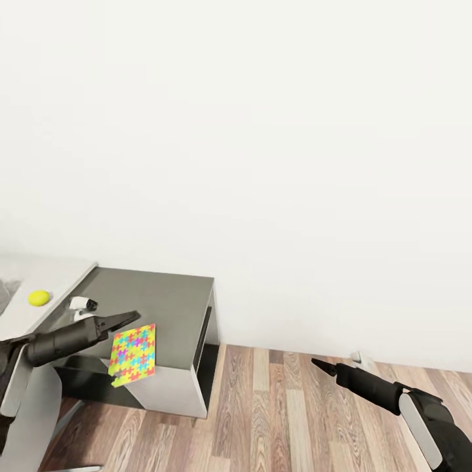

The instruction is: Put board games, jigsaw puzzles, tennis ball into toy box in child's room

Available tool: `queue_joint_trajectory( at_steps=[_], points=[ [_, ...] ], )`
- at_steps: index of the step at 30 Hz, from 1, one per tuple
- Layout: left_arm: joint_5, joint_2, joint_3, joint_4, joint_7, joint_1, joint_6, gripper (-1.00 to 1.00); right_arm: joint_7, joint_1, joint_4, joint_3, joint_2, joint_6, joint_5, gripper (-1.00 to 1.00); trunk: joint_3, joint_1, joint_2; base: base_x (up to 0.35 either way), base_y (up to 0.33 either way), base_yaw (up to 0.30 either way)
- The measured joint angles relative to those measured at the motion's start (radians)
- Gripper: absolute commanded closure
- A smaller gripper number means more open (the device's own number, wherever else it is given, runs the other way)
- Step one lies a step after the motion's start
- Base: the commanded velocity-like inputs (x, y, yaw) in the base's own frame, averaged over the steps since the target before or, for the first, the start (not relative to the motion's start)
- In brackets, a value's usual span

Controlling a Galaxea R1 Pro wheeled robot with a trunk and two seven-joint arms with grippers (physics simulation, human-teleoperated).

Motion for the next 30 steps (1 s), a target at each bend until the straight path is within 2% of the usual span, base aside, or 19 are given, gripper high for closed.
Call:
queue_joint_trajectory(
  at_steps=[2, 5, 7, 19, 30],
  points=[
    [-0.004, -0.032, -0.012, 0.000, 0.023, -0.001, 0.000, -1.00, 0.001, 0.000, 0.000, 0.000, 0.000, 0.000, 0.000, -1.00, 0.003, 0.000, 0.000, 0.000, 0.000, 0.000],
    [-0.010, -0.052, -0.033, 0.000, 0.048, -0.002, 0.001, -1.00, 0.002, 0.000, -0.001, -0.001, -0.001, 0.001, -0.001, -1.00, 0.008, 0.000, 0.000, 0.000, 0.000, 0.000],
    [-0.012, -0.056, -0.037, 0.000, 0.055, -0.002, -0.002, -1.00, 0.003, 0.000, -0.001, -0.002, -0.001, 0.002, -0.001, -1.00, 0.012, 0.000, 0.000, 0.000, 0.000, 0.000],
    [-0.014, -0.058, -0.042, -0.001, 0.066, -0.002, -0.011, -1.00, 0.003, 0.000, -0.001, -0.003, 0.000, 0.002, -0.002, -1.00, 0.032, 0.000, 0.000, -0.003, 0.000, 0.000],
    [-0.015, -0.053, -0.035, -0.001, 0.065, -0.002, -0.013, -1.00, 0.002, 0.000, 0.000, -0.001, 0.000, 0.000, 0.000, -1.00, 0.050, 0.000, 0.000, -0.092, 0.000, 0.000]
  ],
)
